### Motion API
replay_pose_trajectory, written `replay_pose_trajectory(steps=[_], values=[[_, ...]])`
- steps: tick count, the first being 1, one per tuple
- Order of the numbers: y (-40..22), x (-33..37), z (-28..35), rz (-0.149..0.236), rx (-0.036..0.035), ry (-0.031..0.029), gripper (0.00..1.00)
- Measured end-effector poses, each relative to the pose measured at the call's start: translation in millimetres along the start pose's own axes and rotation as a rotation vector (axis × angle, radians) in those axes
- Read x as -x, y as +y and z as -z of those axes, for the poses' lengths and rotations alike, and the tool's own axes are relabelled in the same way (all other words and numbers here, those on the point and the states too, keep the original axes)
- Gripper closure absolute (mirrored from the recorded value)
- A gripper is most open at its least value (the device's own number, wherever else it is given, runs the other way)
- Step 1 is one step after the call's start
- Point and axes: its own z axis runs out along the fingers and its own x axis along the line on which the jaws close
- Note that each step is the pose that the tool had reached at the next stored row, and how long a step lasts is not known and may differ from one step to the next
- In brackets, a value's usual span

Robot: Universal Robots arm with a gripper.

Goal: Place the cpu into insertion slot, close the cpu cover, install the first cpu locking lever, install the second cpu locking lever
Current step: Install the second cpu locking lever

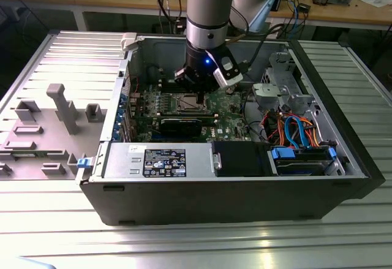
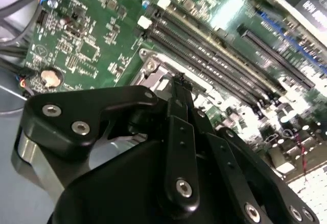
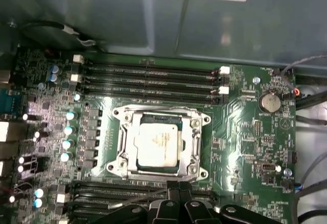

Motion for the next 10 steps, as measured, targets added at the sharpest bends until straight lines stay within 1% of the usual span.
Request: replay_pose_trajectory(steps=[2,3,5,6,7,9,10], values=[[-1.2,-0.9,0.1,0.0,0.0151,-0.0012,0.89],[-2.0,-1.5,0.2,0.0,0.0196,-0.0016,0.89],[-3.7,-3.3,0.3,0.0,0.0198,-0.0016,0.89],[-4.1,-3.7,0.1,-0.001,0.0201,-0.0002,0.89],[-6.2,-4.0,0.0,-0.003,0.0217,0.0221,0.89],[-8.6,-4.3,-1.2,-0.004,0.0231,0.0383,0.89],[-9.4,-5.1,-2.4,-0.005,0.023,0.0396,0.89]])
